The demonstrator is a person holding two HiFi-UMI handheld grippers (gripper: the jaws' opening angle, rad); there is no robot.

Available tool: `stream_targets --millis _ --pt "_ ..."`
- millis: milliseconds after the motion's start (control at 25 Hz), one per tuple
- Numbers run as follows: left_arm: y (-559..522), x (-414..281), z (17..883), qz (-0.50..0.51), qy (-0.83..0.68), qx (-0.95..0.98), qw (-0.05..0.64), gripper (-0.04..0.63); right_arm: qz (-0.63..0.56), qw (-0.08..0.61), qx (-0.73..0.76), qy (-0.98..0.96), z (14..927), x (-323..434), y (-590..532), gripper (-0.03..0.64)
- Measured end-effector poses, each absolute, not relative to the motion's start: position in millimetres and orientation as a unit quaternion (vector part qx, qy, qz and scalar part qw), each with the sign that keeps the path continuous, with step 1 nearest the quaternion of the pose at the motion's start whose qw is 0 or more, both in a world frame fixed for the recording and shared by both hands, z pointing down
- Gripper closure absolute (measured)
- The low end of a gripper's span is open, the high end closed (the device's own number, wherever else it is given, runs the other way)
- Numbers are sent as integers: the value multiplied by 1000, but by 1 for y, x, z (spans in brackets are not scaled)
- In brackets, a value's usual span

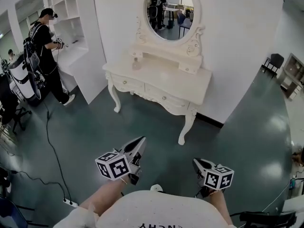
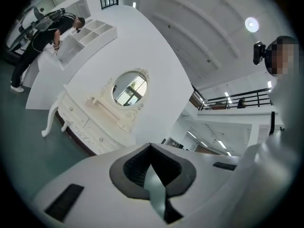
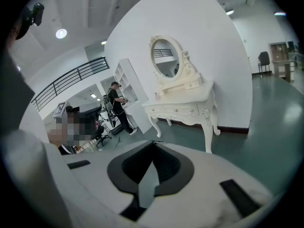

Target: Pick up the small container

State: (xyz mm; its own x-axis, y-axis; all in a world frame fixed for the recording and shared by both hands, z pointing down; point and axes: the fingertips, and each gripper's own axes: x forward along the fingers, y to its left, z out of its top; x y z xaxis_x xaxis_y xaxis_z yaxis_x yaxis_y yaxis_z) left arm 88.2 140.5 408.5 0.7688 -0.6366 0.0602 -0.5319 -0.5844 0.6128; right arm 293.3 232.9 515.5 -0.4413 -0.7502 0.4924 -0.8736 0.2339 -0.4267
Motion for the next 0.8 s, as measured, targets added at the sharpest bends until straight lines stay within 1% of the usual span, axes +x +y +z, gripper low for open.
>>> stream_targets --millis 120,240,480,680,800 --pt "106 109 407 -81 -325 889 314 594 333 77 529 -777 504 312 200 612" --pt "73 114 404 -89 -327 885 319 594 337 71 532 -774 499 322 170 612" --pt "21 110 413 -89 -351 874 324 594 331 89 526 -779 494 327 123 612" --pt "-2 105 419 -85 -363 873 315 594 334 103 521 -779 495 325 103 612" --pt "-13 102 425 -89 -370 867 323 594 343 107 517 -777 499 325 94 612"
